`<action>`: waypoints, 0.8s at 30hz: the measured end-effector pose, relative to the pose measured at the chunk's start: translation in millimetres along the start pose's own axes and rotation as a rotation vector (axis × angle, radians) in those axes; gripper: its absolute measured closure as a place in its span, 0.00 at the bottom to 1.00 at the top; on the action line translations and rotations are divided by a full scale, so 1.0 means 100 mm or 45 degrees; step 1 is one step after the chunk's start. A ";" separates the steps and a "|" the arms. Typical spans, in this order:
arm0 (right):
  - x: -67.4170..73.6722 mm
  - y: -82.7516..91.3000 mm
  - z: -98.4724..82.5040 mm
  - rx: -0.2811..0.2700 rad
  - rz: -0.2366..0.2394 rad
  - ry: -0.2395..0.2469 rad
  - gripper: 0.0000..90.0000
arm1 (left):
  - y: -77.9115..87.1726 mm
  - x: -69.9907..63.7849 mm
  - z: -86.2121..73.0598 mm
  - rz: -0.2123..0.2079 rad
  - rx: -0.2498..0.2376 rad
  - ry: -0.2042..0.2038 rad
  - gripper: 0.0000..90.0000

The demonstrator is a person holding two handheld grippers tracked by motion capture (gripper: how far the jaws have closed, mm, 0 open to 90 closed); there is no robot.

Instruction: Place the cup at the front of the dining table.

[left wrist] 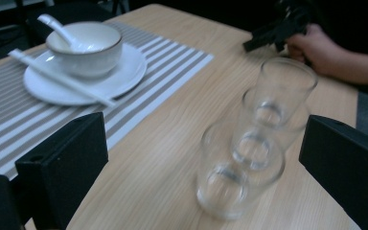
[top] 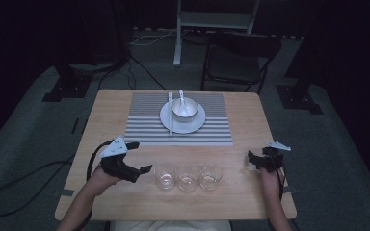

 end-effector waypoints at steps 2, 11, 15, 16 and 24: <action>0.00 0.00 0.00 -0.003 0.004 -0.003 0.15 | -0.07 -0.04 0.06 -0.025 -0.004 -0.018 0.04; -0.01 0.00 0.00 -0.005 0.010 -0.009 0.15 | -0.38 -0.25 0.29 -0.113 0.021 -0.090 0.04; -0.01 0.00 0.00 -0.005 0.011 -0.011 0.15 | -0.45 -0.35 0.40 -0.152 0.038 -0.133 0.04; -0.01 0.00 0.00 -0.005 0.011 -0.011 0.15 | -0.47 -0.38 0.42 -0.162 0.031 -0.139 0.04; -0.01 0.00 0.00 -0.005 0.013 -0.011 0.15 | -0.76 -0.60 0.50 -0.235 0.096 -0.196 0.04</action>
Point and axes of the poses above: each handheld gripper's, and its own axes: y roughly backward along the jaws, z roughly out of its top, x roughly to its left, the point moved 6 cm from there along -y, roughly forward along the jaws, and after that the axes turned 3 degrees about z, right-handed, at the moved point
